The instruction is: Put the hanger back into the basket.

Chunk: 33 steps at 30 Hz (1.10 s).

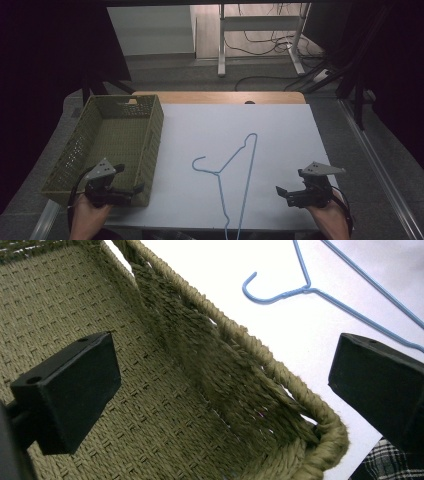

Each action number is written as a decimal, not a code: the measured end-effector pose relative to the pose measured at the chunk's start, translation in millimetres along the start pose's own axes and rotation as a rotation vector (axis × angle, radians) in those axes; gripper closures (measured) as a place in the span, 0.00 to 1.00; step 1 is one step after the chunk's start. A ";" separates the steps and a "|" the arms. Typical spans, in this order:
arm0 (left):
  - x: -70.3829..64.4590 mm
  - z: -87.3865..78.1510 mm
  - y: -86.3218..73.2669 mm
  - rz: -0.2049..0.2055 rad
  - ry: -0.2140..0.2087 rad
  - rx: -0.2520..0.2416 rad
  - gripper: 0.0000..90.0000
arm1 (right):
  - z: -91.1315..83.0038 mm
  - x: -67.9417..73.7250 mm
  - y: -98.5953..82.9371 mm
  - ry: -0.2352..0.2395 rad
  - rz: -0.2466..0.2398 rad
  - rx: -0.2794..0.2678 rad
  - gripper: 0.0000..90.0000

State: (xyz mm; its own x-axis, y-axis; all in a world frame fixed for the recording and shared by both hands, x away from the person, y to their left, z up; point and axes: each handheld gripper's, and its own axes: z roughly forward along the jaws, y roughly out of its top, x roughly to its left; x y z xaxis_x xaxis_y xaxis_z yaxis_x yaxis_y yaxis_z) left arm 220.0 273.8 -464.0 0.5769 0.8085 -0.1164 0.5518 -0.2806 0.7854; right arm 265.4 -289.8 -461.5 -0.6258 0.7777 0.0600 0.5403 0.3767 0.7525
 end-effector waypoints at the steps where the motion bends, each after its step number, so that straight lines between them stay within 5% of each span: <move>1: -0.6 -0.4 0.8 0.003 0.002 -0.002 0.01 | -0.4 0.4 0.4 -0.002 -0.002 -0.001 0.00; 10: -10.6 -0.1 13.4 0.024 -0.013 -0.032 0.02 | -1.5 11.0 10.5 -0.005 -0.017 -0.003 0.00; 33: -63.2 41.2 49.2 0.130 -0.118 -0.009 0.02 | 14.5 34.2 41.6 0.033 0.004 0.049 0.05</move>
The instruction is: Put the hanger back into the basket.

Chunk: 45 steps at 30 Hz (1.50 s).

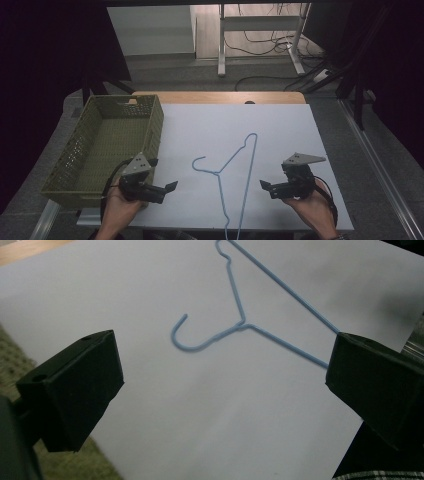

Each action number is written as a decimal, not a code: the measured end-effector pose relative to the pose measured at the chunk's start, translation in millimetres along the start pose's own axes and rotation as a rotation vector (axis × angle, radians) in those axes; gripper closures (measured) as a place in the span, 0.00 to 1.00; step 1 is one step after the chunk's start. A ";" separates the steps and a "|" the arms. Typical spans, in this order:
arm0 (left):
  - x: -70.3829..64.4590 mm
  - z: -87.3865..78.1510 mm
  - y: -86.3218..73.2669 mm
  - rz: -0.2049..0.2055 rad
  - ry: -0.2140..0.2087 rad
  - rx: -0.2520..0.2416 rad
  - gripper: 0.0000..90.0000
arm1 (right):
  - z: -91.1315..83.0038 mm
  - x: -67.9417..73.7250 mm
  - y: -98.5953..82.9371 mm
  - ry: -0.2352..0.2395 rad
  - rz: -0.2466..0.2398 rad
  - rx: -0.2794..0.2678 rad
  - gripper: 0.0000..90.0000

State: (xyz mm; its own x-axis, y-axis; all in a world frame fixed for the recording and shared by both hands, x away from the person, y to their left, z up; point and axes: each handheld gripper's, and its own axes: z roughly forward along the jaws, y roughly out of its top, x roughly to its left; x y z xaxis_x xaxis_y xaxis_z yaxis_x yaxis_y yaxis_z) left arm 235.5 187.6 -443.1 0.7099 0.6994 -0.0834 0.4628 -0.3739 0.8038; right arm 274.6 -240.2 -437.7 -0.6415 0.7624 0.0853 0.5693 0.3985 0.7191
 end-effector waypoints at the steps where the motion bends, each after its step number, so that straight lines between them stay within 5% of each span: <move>1: -2.1 2.9 1.1 0.005 -0.006 0.004 0.02 | 1.2 0.7 0.9 0.002 -0.004 -0.002 0.06; 16: -12.1 46.1 12.1 0.026 -0.072 0.031 0.01 | 27.8 18.6 24.6 0.055 -0.091 0.023 0.22; 27: -2.0 67.2 13.6 0.023 -0.040 0.050 0.01 | 54.7 29.1 38.4 0.092 -0.131 0.042 0.35; 34: 3.1 74.2 5.5 0.012 -0.043 0.056 0.01 | 80.4 34.5 48.8 0.158 -0.173 0.068 0.45; 38: 0.9 78.6 1.9 0.047 -0.038 0.069 0.01 | 99.9 35.4 56.8 0.215 -0.208 0.082 0.50; 45: 0.5 84.5 -3.1 0.056 -0.038 0.099 0.00 | 137.2 41.9 65.0 0.267 -0.306 0.128 0.66</move>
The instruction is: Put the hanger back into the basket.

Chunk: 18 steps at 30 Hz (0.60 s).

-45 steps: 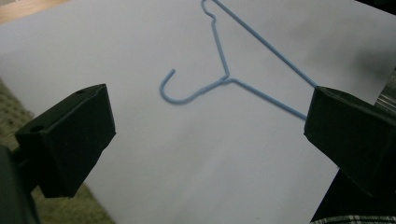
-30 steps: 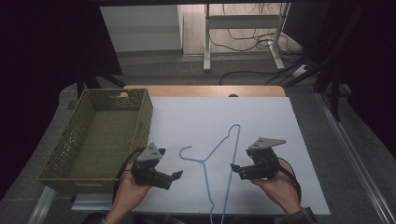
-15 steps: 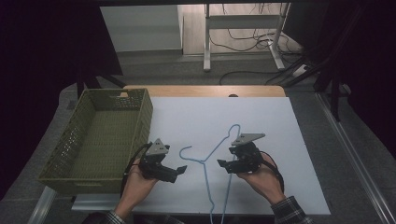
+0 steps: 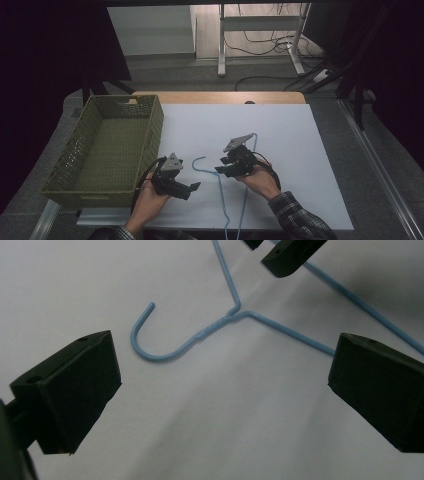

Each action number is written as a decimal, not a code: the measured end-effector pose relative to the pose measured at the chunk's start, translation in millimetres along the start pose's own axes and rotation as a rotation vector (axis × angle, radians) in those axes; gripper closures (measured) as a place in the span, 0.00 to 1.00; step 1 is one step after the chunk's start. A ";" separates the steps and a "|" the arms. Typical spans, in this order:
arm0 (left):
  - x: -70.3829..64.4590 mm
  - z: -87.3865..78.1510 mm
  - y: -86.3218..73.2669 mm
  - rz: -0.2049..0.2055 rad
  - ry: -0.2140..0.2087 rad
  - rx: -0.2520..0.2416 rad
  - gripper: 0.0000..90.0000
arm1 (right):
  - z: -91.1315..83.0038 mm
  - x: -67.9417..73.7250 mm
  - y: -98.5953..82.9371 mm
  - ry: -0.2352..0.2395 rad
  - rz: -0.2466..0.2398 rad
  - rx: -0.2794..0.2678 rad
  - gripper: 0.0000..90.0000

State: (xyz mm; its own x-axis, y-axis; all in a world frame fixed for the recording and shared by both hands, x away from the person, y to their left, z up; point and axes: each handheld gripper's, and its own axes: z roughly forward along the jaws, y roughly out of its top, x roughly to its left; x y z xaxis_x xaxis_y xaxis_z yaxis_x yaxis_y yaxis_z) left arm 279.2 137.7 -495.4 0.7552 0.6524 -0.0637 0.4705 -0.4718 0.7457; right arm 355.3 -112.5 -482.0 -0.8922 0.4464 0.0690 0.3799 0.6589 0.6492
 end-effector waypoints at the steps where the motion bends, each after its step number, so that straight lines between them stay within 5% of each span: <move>1: 0.0 0.2 -0.3 -0.002 -0.004 -0.001 0.00 | 5.1 -0.3 1.3 0.008 -0.012 0.009 0.68; 9: -1.9 3.7 -2.4 0.010 -0.013 0.020 0.00 | 39.4 -0.5 9.3 0.063 -0.070 0.070 0.78; 18: -0.3 5.0 -2.4 -0.028 -0.017 0.028 0.00 | 57.7 -0.5 10.0 0.066 -0.168 0.115 0.91</move>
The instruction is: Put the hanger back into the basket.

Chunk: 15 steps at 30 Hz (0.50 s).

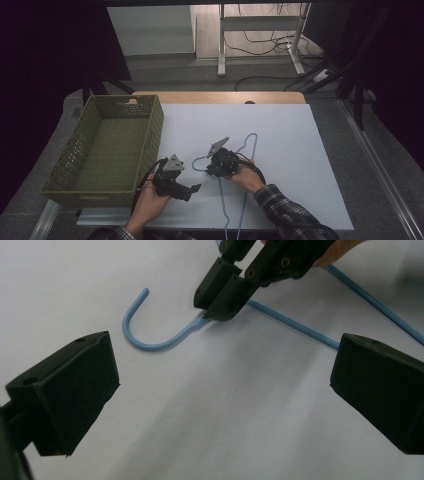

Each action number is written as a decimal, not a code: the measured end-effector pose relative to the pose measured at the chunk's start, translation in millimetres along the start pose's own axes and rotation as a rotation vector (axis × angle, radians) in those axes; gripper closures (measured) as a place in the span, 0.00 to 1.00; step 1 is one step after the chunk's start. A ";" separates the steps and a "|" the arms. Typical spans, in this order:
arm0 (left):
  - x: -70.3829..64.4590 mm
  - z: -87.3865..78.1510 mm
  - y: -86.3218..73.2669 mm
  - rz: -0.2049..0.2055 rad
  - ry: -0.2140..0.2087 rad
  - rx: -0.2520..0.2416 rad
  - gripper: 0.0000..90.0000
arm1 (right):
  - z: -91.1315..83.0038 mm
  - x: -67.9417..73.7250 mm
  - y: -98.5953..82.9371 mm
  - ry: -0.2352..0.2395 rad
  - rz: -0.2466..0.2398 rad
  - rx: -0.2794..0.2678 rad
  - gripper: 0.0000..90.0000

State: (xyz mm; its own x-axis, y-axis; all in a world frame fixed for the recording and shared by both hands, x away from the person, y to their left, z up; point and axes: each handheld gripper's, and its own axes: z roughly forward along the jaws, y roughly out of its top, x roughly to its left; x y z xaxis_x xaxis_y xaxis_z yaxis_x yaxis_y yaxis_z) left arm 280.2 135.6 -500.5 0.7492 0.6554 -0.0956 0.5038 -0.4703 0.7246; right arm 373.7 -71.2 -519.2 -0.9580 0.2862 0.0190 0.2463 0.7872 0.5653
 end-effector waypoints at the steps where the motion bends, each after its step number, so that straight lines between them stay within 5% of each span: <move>1: 0.1 0.1 0.0 -0.003 0.000 0.001 0.00 | 0.1 -0.2 0.4 -0.006 -0.008 0.003 0.93; 7: 1.7 2.0 -0.1 -0.034 0.010 0.023 0.00 | -2.1 1.0 1.5 -0.015 -0.064 0.001 0.94; 13: 4.4 6.8 2.7 -0.064 0.026 0.065 0.01 | -13.9 1.1 2.6 -0.012 -0.058 -0.044 0.94; 15: 4.7 10.9 5.2 -0.047 0.049 0.097 0.09 | -17.1 1.2 2.5 -0.011 -0.055 -0.055 0.94</move>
State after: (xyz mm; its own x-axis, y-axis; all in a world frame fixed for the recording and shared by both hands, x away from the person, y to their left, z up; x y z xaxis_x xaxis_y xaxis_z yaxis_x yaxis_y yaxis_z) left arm 291.0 129.8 -504.7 0.7031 0.7050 -0.0925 0.5789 -0.4921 0.6501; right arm 370.7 -78.2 -503.7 -0.9682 0.2490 -0.0224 0.1842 0.7711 0.6095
